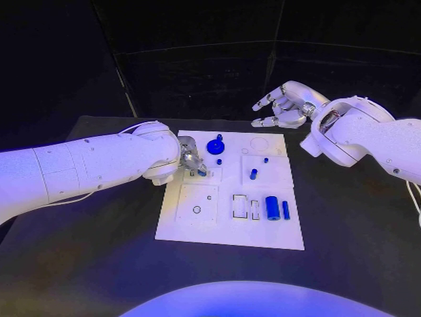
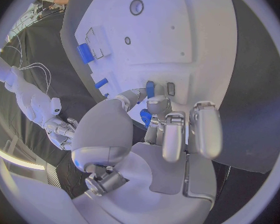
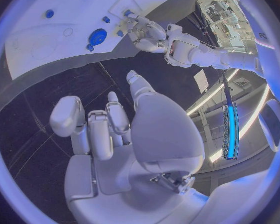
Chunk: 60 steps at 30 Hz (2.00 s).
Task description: Assemble the parts on the task board
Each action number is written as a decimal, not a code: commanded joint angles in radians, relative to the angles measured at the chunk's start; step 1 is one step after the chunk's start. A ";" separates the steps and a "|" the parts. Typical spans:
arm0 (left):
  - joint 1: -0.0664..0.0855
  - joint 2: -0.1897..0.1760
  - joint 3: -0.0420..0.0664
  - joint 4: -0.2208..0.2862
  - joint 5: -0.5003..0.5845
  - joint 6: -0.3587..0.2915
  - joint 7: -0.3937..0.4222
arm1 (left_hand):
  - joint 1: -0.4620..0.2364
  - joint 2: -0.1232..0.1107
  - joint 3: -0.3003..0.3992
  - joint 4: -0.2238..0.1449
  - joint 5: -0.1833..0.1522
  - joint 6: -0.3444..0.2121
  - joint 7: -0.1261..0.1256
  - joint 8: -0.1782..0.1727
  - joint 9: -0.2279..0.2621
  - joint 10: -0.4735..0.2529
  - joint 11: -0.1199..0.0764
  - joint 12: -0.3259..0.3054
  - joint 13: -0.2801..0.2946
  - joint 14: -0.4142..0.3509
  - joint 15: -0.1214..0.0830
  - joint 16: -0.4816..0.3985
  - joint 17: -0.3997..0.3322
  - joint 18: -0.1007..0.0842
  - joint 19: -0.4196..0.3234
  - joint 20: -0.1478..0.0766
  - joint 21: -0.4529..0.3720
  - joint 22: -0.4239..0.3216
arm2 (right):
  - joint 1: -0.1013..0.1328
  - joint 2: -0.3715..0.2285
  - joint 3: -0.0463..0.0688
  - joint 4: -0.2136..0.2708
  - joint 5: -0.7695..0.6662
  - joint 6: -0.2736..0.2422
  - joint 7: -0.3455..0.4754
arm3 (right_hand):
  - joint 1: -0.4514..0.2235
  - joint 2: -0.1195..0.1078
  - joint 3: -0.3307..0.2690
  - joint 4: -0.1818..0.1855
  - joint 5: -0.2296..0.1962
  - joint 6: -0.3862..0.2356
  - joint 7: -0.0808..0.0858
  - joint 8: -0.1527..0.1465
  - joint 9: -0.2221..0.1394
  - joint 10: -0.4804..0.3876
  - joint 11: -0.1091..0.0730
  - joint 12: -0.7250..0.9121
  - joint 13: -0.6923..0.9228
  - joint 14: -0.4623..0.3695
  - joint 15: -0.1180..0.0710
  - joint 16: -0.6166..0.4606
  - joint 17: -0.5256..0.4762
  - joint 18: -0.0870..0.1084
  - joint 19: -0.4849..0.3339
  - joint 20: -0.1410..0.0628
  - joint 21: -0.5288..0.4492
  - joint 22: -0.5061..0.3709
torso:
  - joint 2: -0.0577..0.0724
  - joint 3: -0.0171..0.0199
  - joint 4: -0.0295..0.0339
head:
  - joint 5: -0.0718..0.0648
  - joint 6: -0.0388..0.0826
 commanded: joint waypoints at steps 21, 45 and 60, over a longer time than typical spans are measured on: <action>0.000 0.027 -0.001 -0.037 -0.007 0.077 -0.019 | -0.016 -0.016 0.014 -0.096 -0.003 0.021 -0.019 -0.002 0.000 0.018 -0.014 -0.022 -0.019 0.106 -0.016 0.006 0.263 -0.011 0.013 -0.013 0.000 0.008 | 0.002 0.001 0.001 0.001 0.000 -0.002 0.006 | 0.001 0.008 -0.008 -0.002 0.006 0.008 -0.003 0.006 0.002 -0.002 -0.003 0.000 0.001 0.064 -0.003 -0.006 0.096 0.012 -0.004 -0.003 -0.005 -0.002 | -0.001 0.0004 0.0001 | -0.003 -0.004; 0.001 0.046 -0.001 -0.059 -0.007 0.085 -0.024 | -0.044 0.010 -0.120 -0.006 -0.061 0.058 -0.024 -0.029 -0.023 0.025 -0.018 -0.025 -0.030 0.106 -0.019 0.006 0.263 -0.013 0.018 -0.016 0.005 0.021 | 0.002 -0.002 0.001 0.002 0.000 -0.002 0.004 | 0.000 0.009 -0.009 -0.001 0.006 0.008 -0.003 0.007 0.002 -0.003 -0.004 -0.001 -0.001 0.065 -0.004 -0.006 0.096 0.012 -0.004 -0.003 -0.005 -0.003 | 0.000 0.0002 0.0004 | -0.006 -0.006; 0.001 0.049 -0.001 -0.069 -0.007 0.069 -0.025 | -0.073 0.005 -0.224 0.055 -0.182 0.076 -0.025 -0.040 -0.031 0.029 -0.018 -0.020 -0.031 0.106 -0.019 0.006 0.263 -0.014 0.020 -0.016 0.005 0.025 | 0.002 -0.004 0.001 0.003 0.000 -0.004 0.004 | -0.005 0.009 -0.014 0.004 0.007 0.008 -0.003 0.007 0.001 -0.005 -0.004 -0.003 -0.003 0.064 -0.004 -0.008 0.095 0.012 -0.004 -0.003 -0.007 -0.006 | 0.000 -0.0012 0.0008 | -0.007 -0.007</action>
